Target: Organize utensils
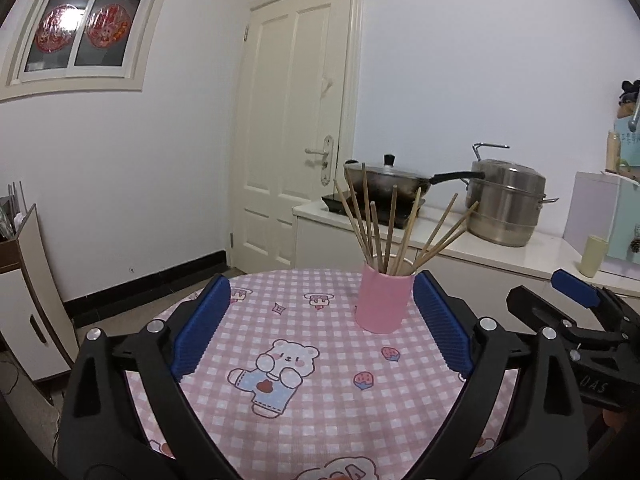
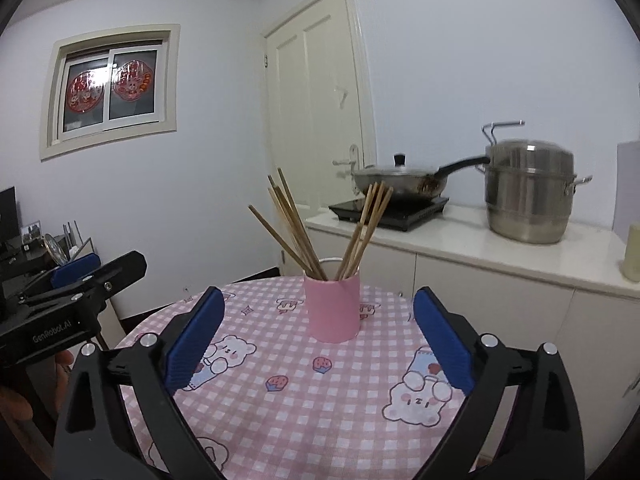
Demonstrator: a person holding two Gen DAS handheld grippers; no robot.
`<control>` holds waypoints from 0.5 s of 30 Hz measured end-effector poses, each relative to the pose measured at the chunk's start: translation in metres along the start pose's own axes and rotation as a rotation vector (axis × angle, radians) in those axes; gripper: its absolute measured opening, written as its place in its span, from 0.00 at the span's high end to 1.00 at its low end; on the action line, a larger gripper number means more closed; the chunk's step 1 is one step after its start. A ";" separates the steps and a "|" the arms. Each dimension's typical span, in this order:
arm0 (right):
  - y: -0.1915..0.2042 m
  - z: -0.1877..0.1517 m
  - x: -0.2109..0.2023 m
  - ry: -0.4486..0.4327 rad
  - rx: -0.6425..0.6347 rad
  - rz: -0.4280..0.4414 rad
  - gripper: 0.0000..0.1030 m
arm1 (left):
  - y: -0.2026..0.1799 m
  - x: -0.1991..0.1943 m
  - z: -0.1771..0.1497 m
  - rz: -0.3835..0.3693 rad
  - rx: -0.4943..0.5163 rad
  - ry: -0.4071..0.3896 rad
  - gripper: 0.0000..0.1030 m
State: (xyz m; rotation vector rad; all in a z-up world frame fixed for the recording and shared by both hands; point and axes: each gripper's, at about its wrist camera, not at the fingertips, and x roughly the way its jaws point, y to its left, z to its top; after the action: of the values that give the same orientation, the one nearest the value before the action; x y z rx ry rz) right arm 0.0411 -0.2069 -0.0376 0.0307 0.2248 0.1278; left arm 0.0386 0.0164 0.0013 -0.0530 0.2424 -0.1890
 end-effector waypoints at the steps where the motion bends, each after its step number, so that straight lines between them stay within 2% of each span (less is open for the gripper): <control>1: 0.002 0.001 -0.002 -0.009 -0.011 -0.007 0.09 | -0.001 -0.003 0.000 0.004 0.005 -0.014 0.11; 7: 0.008 0.004 -0.010 -0.038 -0.048 -0.030 0.08 | -0.004 -0.008 0.001 0.047 0.023 -0.026 0.11; 15: 0.008 0.006 -0.014 -0.051 -0.043 -0.028 0.08 | -0.005 -0.011 0.002 0.056 0.032 -0.024 0.11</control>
State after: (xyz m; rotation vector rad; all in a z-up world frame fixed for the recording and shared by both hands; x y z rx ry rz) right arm 0.0279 -0.2007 -0.0281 -0.0122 0.1715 0.1039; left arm 0.0276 0.0135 0.0067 -0.0170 0.2167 -0.1361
